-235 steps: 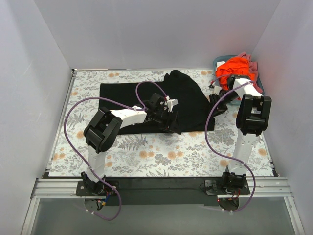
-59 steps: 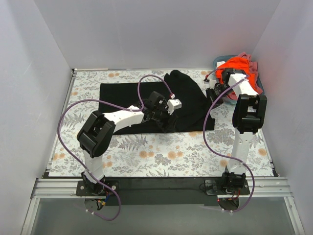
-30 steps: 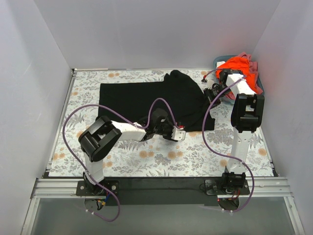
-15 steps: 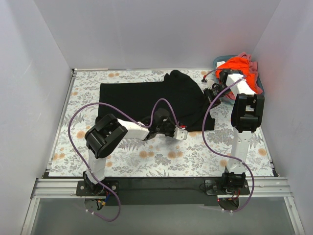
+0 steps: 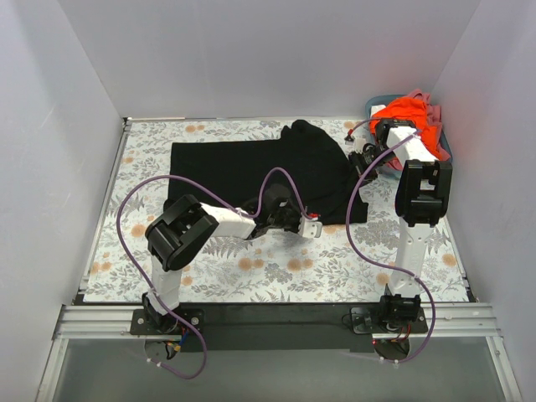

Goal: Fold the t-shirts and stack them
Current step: Fold the tshirt

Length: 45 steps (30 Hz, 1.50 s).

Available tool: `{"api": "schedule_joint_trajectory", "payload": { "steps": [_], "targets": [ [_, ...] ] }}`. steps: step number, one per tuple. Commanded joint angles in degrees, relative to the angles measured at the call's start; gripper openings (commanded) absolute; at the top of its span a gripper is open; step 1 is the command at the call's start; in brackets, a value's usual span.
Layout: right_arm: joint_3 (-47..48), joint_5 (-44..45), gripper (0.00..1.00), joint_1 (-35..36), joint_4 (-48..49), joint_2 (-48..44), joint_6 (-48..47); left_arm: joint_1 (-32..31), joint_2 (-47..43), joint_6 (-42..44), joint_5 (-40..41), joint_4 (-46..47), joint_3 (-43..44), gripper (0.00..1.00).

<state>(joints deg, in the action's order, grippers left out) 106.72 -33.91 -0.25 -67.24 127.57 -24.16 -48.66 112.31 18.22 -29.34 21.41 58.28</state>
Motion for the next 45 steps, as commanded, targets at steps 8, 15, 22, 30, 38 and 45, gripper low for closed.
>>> {"api": "schedule_joint_trajectory", "payload": {
  "steps": [8,15,22,30,38,45],
  "targets": [
    [6.2,-4.8,0.01,0.2,-1.1,1.8,0.8,7.1,-4.0,-3.7,-1.2,-0.8,6.0,0.00],
    [11.7,-7.6,0.01,0.2,-0.2,5.6,3.2,11.2,-0.3,-5.1,0.2,2.9,9.3,0.00],
    [16.1,-8.0,0.01,0.2,2.9,9.3,6.1,13.5,3.4,-5.7,1.1,5.4,11.6,0.00],
    [18.8,-5.6,0.01,1.7,5.2,11.3,7.8,14.3,6.2,-5.6,2.4,8.4,11.8,0.00],
    [20.7,-3.2,0.18,2.5,7.0,13.1,9.0,15.0,9.8,-5.8,5.9,9.8,13.6,0.04],
    [20.9,1.5,0.59,1.5,7.8,7.5,9.0,18.9,8.2,-23.0,13.2,-3.1,25.2,0.47]
  ]
}}
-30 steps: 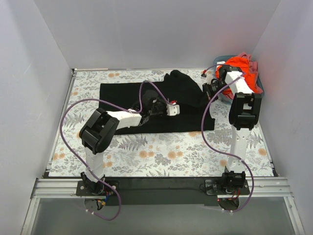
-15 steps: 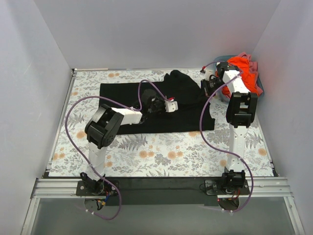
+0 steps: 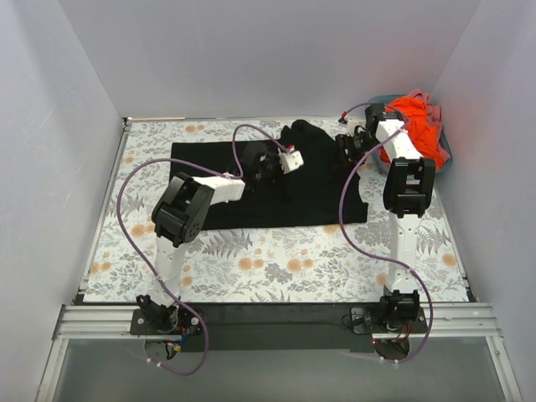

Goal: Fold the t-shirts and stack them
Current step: Fold the tshirt

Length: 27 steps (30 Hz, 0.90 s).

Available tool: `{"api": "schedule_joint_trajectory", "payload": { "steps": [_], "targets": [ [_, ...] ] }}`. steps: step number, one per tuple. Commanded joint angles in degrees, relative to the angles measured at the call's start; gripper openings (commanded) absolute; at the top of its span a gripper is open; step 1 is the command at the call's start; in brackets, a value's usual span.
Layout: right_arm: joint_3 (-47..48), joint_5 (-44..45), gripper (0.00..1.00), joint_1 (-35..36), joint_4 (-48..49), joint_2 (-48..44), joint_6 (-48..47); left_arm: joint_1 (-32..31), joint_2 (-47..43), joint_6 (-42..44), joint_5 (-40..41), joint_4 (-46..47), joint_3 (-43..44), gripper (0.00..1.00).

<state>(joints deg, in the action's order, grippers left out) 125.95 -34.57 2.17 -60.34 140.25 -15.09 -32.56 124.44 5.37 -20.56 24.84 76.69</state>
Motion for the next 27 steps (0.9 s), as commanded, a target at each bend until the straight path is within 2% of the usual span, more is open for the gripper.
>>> {"api": "schedule_joint_trajectory", "payload": {
  "steps": [1,2,3,4,6,7,9,10,11,13,16,19,27],
  "targets": [
    [-0.2,2.3,0.61,-1.2,0.8,-6.7,-0.5,3.8,-6.6,-13.3,3.9,-14.0,8.9,0.47],
    [-1.8,2.2,0.63,-1.6,0.7,-8.4,-1.9,6.2,-8.0,-20.9,2.1,-18.1,12.1,0.48],
    [-3.3,2.3,0.62,-1.6,0.2,-11.9,-2.7,7.7,-9.2,-24.3,1.0,-22.6,14.3,0.48],
    [-6.8,2.5,0.62,-1.6,-0.3,-13.8,-3.9,10.9,-10.5,-27.8,-0.5,-32.7,15.9,0.49],
    [-10.2,3.3,0.58,-1.6,-1.1,-18.4,-6.7,14.3,-14.6,-33.6,-5.4,-41.5,18.3,0.48],
    [-12.2,4.1,0.57,-1.6,-2.4,-19.6,-7.7,17.6,-16.0,-34.3,-6.2,-49.0,18.1,0.48],
    [-17.3,5.3,0.54,-1.3,-3.8,-21.9,-10.4,20.9,-19.1,-34.7,-9.6,-56.4,17.1,0.48],
    [-19.2,5.7,0.54,-1.4,-4.3,-22.7,-10.9,22.7,-19.8,-34.1,-11.7,-64.0,16.5,0.48],
    [-22.9,6.3,0.54,-1.3,-4.4,-23.3,-11.5,26.5,-20.6,-33.3,-13.5,-67.2,15.7,0.49],
    [-25.8,7.1,0.54,-1.2,-4.4,-25.2,-12.9,31.8,-22.7,-31.2,-16.1,-74.5,12.4,0.58],
    [-30.8,9.8,0.52,-0.9,-4.4,-26.1,-14.2,36.3,-26.3,-27.4,-11.7,-78.5,6.7,0.58],
    [-33.7,11.3,0.50,-0.6,-3.7,-24.6,-14.9,38.4,-28.7,-25.1,-6.9,-78.4,-0.7,0.57],
    [-38.7,16.2,0.47,-0.4,1.9,-21.3,-14.8,40.4,-25.9,-25.2,2.2,-73.5,-9.5,0.52]
  ]
}}
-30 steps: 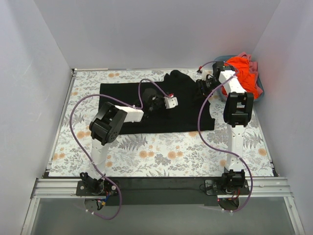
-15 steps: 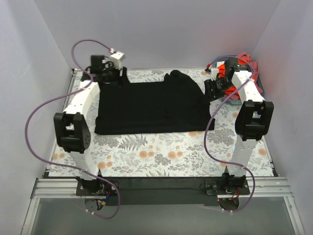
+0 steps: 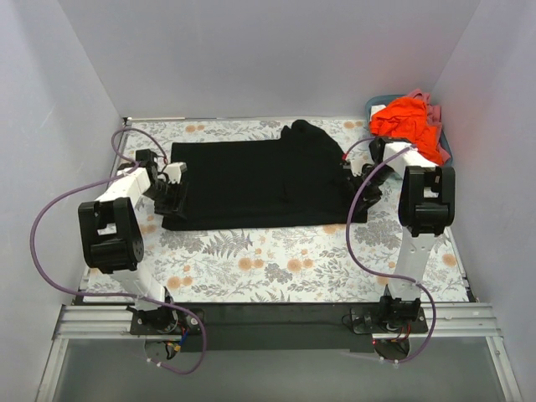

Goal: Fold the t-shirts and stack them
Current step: Fold the tshirt

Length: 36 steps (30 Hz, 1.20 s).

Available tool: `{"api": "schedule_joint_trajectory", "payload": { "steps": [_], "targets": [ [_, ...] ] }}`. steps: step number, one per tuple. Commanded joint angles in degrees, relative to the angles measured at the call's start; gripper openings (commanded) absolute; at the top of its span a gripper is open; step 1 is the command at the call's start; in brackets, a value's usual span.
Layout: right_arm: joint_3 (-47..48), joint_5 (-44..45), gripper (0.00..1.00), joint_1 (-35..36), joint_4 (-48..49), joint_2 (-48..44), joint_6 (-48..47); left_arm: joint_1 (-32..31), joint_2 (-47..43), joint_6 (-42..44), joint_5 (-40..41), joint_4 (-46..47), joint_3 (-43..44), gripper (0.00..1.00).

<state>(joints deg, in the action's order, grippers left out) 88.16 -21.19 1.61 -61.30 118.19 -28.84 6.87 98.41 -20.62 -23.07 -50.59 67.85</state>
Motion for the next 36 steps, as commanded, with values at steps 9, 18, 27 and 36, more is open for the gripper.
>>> {"api": "schedule_joint_trajectory", "payload": {
  "steps": [9,18,27,36],
  "targets": [
    [-11.6,10.0,0.44,1.0,7.6,-0.7,-2.2,1.6,0.5,2.9,10.6,3.8,-9.0,0.50],
    [-17.9,6.4,0.45,1.5,4.1,-12.6,-3.0,2.6,-5.5,4.1,7.4,-1.2,-8.2,0.50],
    [22.6,-6.9,0.62,-2.9,-2.9,-5.5,0.8,2.6,1.2,0.2,-5.8,-3.6,26.3,0.63],
    [45.4,-1.8,0.63,-0.1,9.3,14.3,8.3,2.6,18.5,-12.4,-6.2,12.3,41.3,0.74]
  ]
}}
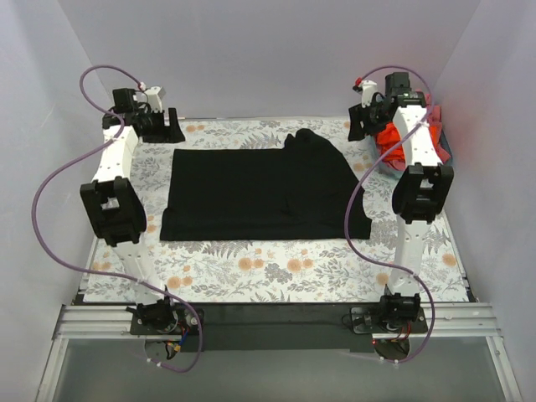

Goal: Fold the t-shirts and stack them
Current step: Fold the tshirt

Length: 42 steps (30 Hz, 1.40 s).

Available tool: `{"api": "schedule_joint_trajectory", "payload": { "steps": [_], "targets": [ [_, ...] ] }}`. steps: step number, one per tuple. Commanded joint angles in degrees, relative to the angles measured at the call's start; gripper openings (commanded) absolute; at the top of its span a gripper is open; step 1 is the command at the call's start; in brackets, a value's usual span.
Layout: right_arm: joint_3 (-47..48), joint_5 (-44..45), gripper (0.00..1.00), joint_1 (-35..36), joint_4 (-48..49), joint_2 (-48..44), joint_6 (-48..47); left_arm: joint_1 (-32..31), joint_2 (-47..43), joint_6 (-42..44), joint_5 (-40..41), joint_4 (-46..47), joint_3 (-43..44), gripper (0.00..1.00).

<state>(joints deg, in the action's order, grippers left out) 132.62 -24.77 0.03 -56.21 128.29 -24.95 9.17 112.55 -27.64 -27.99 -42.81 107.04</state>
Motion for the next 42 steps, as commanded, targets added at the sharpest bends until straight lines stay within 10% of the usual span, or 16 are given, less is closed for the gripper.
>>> {"api": "schedule_joint_trajectory", "payload": {
  "steps": [1,7,30,38,41,42],
  "targets": [
    [0.4,2.2,0.66,1.5,6.6,4.9,5.2,0.4,5.4,-6.3,-1.2,5.8,2.5,0.74],
    [0.2,5.6,0.84,2.0,20.8,10.1,8.2,0.3,12.6,-7.7,-2.2,6.9,8.2,0.74],
    [-3.2,10.5,0.79,10.1,33.1,18.8,-2.6,0.3,18.8,-4.4,-0.1,6.2,6.9,0.73],
    [-4.0,9.0,0.60,10.5,33.0,20.6,-3.1,0.3,21.7,-4.4,-0.5,5.9,9.5,0.73],
    [-6.0,6.7,0.43,10.5,32.7,20.1,-3.4,0.4,23.1,-4.5,-0.5,5.6,11.3,0.73],
    [-6.1,6.3,0.21,10.5,32.5,20.0,-3.4,0.4,23.6,-4.4,-0.3,5.5,12.0,0.73]
  ]
}}
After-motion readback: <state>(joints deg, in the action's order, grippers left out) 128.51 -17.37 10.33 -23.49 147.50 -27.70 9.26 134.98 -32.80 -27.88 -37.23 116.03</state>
